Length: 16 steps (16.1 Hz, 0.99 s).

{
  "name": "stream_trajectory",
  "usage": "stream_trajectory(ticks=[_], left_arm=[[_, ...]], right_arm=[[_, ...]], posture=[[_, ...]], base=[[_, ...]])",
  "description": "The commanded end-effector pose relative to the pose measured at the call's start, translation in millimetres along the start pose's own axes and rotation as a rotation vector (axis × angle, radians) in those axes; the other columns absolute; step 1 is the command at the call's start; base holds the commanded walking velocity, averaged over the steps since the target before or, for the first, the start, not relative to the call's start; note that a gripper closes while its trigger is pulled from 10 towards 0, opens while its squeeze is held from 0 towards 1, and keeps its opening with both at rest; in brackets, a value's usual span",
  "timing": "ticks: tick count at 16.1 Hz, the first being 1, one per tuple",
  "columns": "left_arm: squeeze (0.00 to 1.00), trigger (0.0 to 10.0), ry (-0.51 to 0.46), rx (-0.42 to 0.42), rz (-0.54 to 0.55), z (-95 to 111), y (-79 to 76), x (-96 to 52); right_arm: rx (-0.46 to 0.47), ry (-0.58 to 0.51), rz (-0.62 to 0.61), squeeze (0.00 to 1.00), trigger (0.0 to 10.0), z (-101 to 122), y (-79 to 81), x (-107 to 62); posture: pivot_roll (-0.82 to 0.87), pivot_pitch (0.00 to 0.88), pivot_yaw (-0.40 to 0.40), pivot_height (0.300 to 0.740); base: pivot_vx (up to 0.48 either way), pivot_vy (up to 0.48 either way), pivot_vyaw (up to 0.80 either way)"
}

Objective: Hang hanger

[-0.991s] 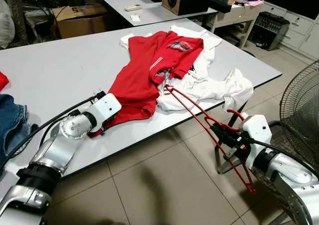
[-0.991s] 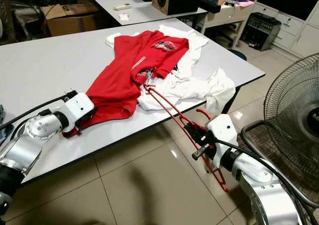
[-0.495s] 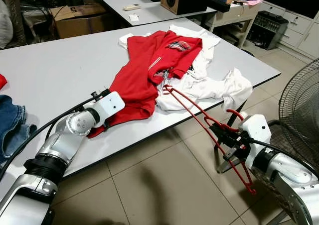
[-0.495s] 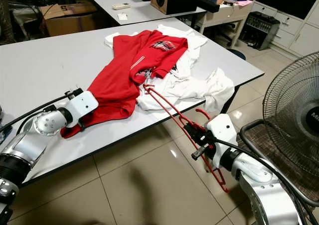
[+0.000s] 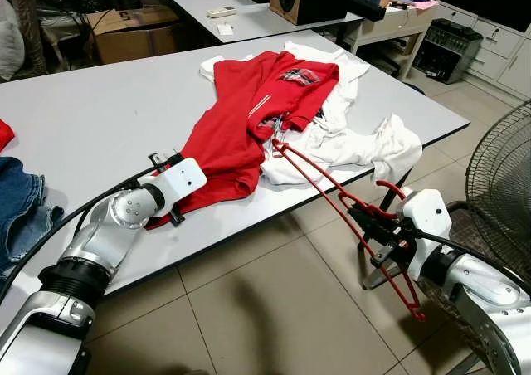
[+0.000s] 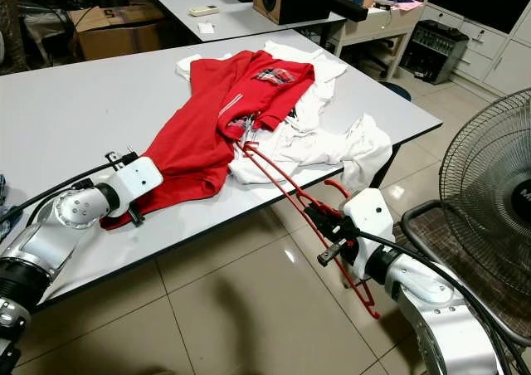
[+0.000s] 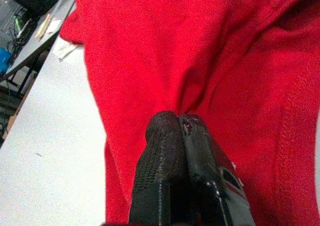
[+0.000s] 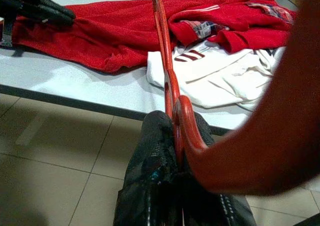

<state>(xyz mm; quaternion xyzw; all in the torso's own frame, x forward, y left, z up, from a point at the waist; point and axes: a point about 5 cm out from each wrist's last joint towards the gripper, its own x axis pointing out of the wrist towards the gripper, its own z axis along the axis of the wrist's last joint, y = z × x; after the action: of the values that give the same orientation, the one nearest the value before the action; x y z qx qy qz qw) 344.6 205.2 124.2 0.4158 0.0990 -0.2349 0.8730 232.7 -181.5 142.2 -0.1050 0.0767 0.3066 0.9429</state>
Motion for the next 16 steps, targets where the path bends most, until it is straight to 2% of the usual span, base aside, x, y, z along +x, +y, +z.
stream_trajectory(ticks=[1, 2, 3, 6, 8, 9, 11, 14, 16], left_arm=[[0.0, 0.0, -0.031, -0.077, 0.012, 2.8, 2.0, 0.0], [0.0, 0.0, -0.078, -0.183, -0.006, 10.3, 2.8, 1.1], [0.0, 0.0, -0.086, -0.2, -0.01, 12.2, 3.2, 1.4], [0.0, 0.0, -0.177, -0.339, 0.026, 30.0, 17.8, 2.3], [0.0, 0.0, -0.242, -0.467, 0.035, 41.6, 25.5, 2.2], [0.0, 0.0, -0.309, -0.575, 0.031, 54.9, 32.3, 1.5], [0.0, 0.0, -0.361, -0.639, 0.029, 66.5, 39.8, 0.5], [0.0, 0.0, -0.417, -0.682, -0.008, 80.1, 44.0, -2.3], [0.0, 0.0, -0.438, -0.71, -0.038, 85.9, 44.9, -6.5]], right_arm=[[-0.017, -0.008, 0.016, 0.0, 10.0, 5.3, 1.1, 1.4], [-0.019, -0.009, 0.028, 0.0, 10.0, 5.5, 1.7, 2.1], [-0.019, -0.009, 0.032, 0.0, 10.0, 5.4, 1.8, 2.0], [-0.014, -0.02, 0.071, 0.0, 10.0, 6.2, 4.7, 0.2], [-0.007, -0.031, 0.102, 0.0, 10.0, 7.0, 8.8, 0.1], [0.02, -0.045, 0.158, 0.0, 10.0, 9.3, 15.6, -1.0], [0.026, -0.034, 0.202, 0.0, 10.0, 9.1, 20.9, -1.0], [0.034, -0.023, 0.148, 0.0, 10.0, 7.9, 17.4, 8.9], [0.039, 0.014, 0.099, 0.0, 10.0, 4.4, 14.4, 23.4]], posture=[[0.0, 0.0, -0.041, 0.74], [0.0, 0.0, -0.045, 0.74], [0.0, 0.0, -0.045, 0.74], [0.0, 0.0, -0.043, 0.74], [0.0, 0.0, -0.041, 0.74], [0.0, 0.0, -0.041, 0.74], [0.0, 0.0, -0.044, 0.74], [0.0, 0.0, -0.043, 0.74], [0.0, 0.0, -0.039, 0.74]], base=[[0.0, 0.0, 0.0], [0.0, 0.0, 0.0], [0.0, 0.0, 0.0], [0.0, 0.0, 0.0], [0.0, 0.0, 0.0], [0.0, 0.0, 0.0], [0.0, 0.0, 0.0], [0.0, 0.0, 0.0], [0.0, 0.0, 0.0]])
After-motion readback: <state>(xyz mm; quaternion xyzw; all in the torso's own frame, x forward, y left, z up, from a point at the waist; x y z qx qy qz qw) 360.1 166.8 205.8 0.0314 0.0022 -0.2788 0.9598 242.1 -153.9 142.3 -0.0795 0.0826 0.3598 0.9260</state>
